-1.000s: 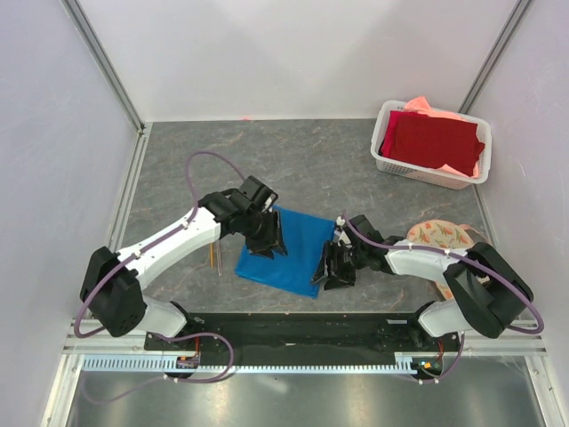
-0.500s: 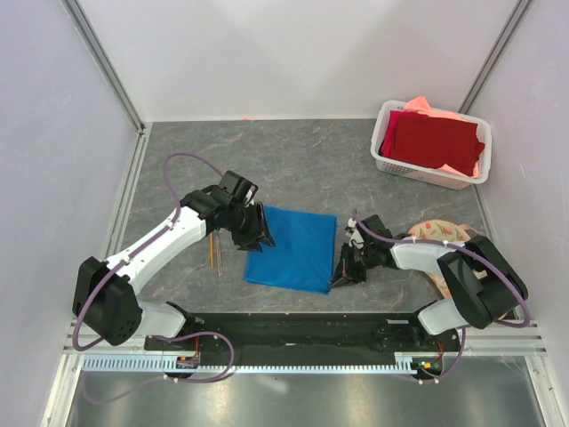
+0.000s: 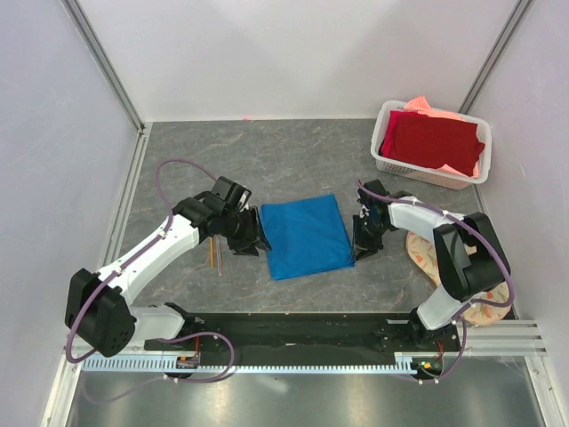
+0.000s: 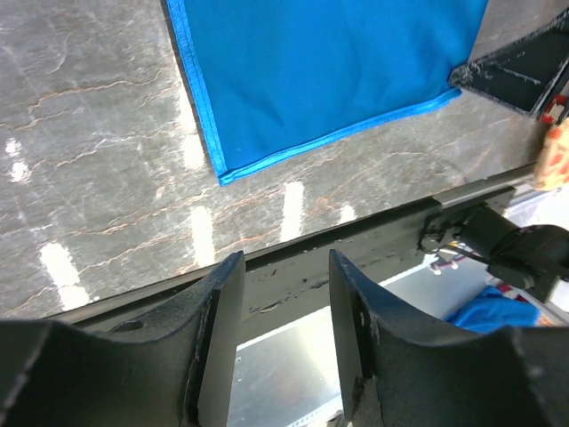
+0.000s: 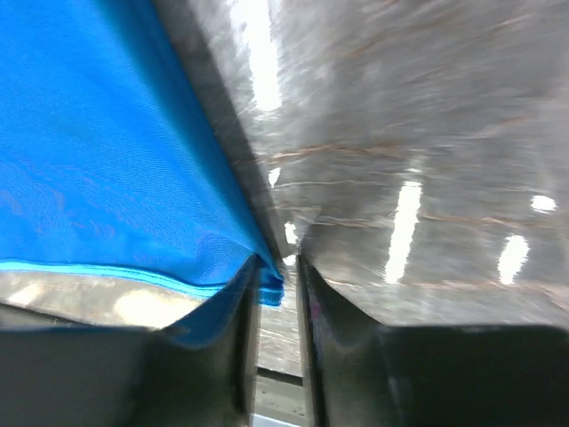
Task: Fold the napkin into a case and place the utensils inside
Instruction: Move the lower triangle-folded napkin to the center of the board, then pick up the lower triangle-folded napkin from the center of the board.
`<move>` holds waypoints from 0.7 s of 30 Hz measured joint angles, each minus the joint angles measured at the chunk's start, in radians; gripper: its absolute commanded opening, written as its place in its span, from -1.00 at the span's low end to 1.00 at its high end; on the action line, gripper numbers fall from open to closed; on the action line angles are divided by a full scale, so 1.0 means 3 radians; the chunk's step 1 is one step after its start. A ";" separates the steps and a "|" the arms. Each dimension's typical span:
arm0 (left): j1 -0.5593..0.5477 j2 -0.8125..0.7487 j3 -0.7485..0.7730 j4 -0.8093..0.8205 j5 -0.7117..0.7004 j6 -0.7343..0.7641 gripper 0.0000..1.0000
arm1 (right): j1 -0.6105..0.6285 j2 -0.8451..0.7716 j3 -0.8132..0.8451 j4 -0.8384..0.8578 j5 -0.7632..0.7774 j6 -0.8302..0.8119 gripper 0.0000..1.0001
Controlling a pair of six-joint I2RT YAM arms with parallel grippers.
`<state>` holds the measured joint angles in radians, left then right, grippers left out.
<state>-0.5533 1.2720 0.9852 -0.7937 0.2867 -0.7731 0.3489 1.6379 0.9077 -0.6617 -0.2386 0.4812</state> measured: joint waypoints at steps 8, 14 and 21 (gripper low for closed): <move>0.0206 0.0535 0.0201 0.0244 0.0128 -0.0079 -0.22 | -0.0032 0.0019 0.0598 -0.0262 0.0421 -0.0182 0.27; 0.0533 0.1250 0.0676 0.0467 0.0219 -0.0098 -0.52 | -0.0158 0.0577 0.1465 -0.0085 0.0254 -0.0159 0.24; 0.0759 0.2079 0.1181 0.0600 0.0379 -0.0085 -0.67 | -0.0229 0.1218 0.2029 0.0141 -0.0017 -0.0100 0.19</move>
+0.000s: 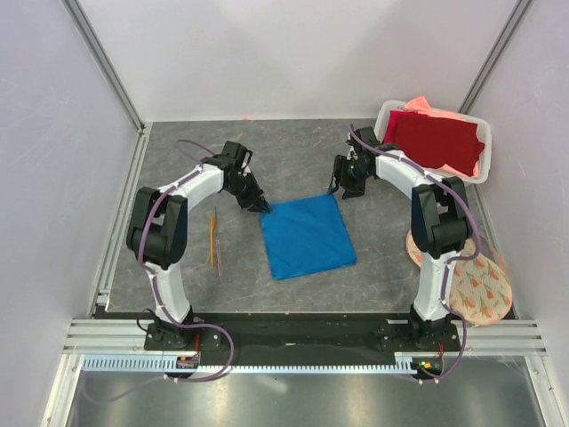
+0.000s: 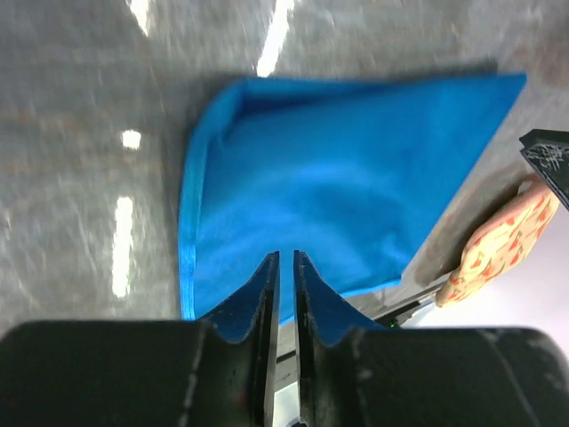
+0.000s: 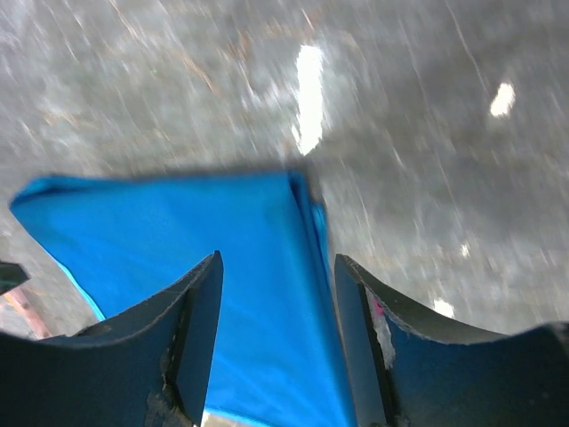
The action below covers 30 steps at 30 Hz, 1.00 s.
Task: Fold the napkin into a case and place the utensils inside
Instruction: Pick up the lower triangle-folded napkin from the center of the board.
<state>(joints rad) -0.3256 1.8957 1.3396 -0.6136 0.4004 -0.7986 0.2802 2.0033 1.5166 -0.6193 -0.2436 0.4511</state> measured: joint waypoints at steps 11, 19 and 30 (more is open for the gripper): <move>0.0145 0.0445 0.0370 0.0037 0.0164 0.0060 -0.71 | -0.0069 0.0379 0.0221 0.0140 -0.0223 0.0019 -0.06; 0.0165 0.0654 0.0370 0.0037 0.0159 0.0184 -0.72 | -0.0114 0.0445 0.0145 0.0181 -0.0242 0.0014 -0.30; 0.0165 0.0698 0.0570 -0.0098 0.0159 0.0336 -0.53 | -0.0114 0.0520 0.0322 0.0072 -0.0134 -0.0066 0.09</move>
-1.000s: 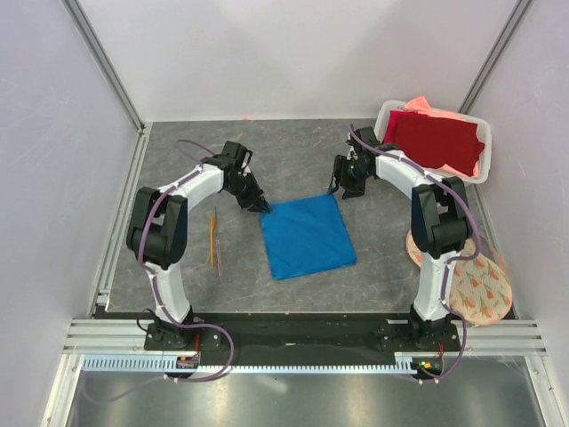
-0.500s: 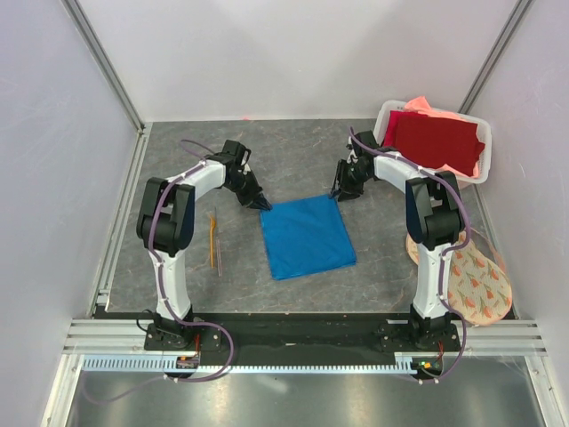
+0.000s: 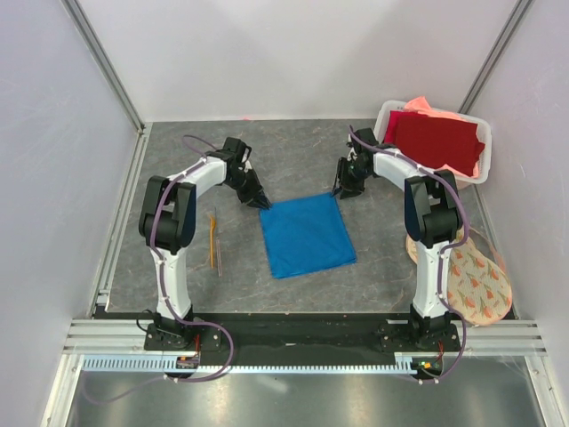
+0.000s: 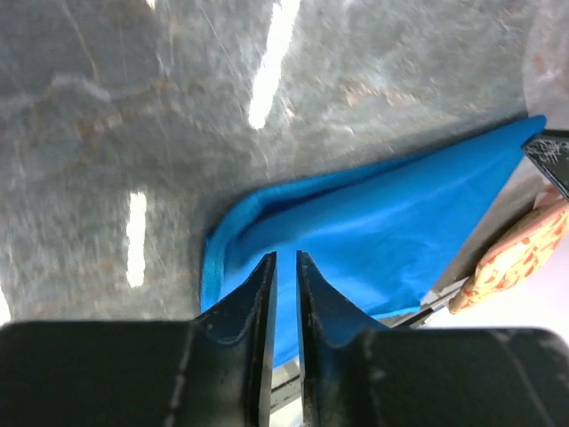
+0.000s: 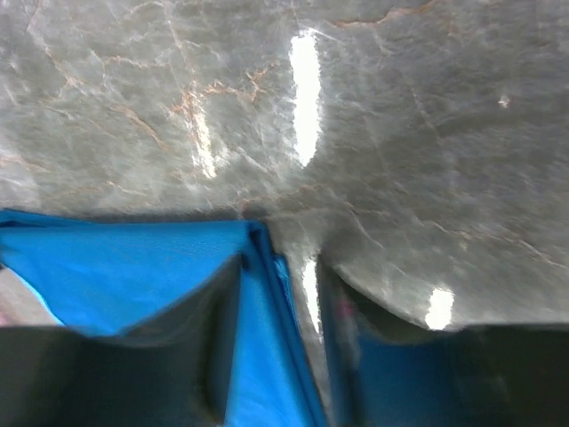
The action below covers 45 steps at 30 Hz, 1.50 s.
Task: Fold the napkin into a case and place the utensils inside
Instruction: Pick up the lower triangle-folded napkin from the center of the board.
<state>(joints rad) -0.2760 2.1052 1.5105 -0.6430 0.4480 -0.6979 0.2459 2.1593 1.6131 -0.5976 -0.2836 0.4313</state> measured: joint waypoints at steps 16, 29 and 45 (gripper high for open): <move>-0.0001 -0.2049 -0.1471 -0.0067 0.0280 -0.0037 -0.35 | 0.0526 -0.1200 -0.0178 -0.0717 0.0856 -0.0174 0.38; -0.0113 -0.3646 -0.2705 -0.0251 0.0284 -0.0251 -0.27 | 0.1926 -0.1361 -0.0502 -0.0804 0.1242 0.0276 0.08; -0.0113 -0.4576 -0.2795 -0.0790 -0.0060 -0.0730 -0.21 | 0.3035 -0.0736 -0.0511 -0.0478 0.1364 0.0596 -0.01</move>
<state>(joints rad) -0.3099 0.7322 0.6720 -0.8799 0.4301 -0.9169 1.1564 1.9385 1.4597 -0.7410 0.1257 0.6102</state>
